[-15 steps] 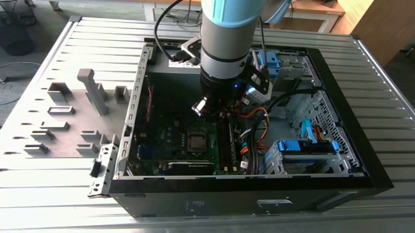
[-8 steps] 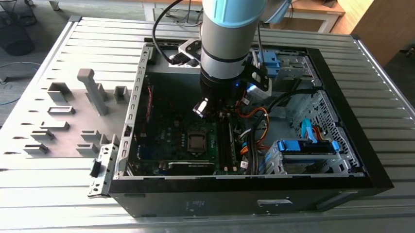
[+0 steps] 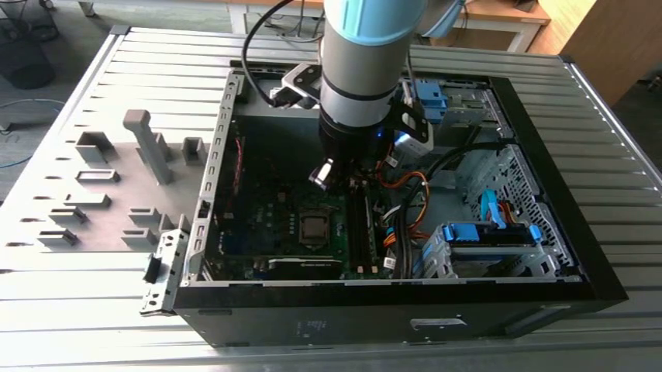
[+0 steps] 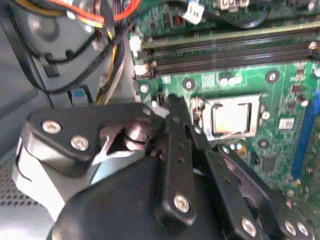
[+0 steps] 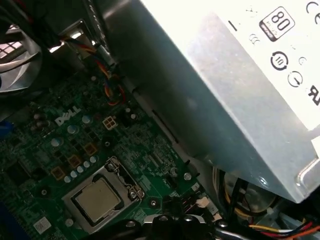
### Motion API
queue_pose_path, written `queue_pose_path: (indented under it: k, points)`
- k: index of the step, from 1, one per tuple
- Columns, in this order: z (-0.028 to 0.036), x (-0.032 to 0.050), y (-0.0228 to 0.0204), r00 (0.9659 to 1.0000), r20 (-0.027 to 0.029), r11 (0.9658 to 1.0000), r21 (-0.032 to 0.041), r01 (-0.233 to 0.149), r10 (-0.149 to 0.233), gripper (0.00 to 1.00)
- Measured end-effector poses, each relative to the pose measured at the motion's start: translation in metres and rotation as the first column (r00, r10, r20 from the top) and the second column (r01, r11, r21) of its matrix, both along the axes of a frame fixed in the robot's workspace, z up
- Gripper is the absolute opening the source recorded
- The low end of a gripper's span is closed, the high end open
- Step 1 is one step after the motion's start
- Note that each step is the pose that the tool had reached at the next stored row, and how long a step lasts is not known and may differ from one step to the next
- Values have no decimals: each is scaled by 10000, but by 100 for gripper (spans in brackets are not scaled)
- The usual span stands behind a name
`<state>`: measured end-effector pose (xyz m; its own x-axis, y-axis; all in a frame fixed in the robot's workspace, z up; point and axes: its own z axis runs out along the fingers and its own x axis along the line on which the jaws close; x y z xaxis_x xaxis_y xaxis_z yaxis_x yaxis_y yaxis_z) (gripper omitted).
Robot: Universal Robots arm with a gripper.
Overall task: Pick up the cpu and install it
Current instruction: 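Install the first cpu locking lever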
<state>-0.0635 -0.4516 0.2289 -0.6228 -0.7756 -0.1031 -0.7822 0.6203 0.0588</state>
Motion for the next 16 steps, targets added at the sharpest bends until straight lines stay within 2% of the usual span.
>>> queue_pose_path:
  k: [6, 11, 16]
  points:
    - [-1, 0, -17, 9995, 1, 9995, 0, -319, 319, 11]
    - [-1, -1, -54, 9986, 0, 9986, -2, -531, 531, 11]
    - [-1, -4, -63, 9983, 0, 9983, -4, -584, 584, 11]
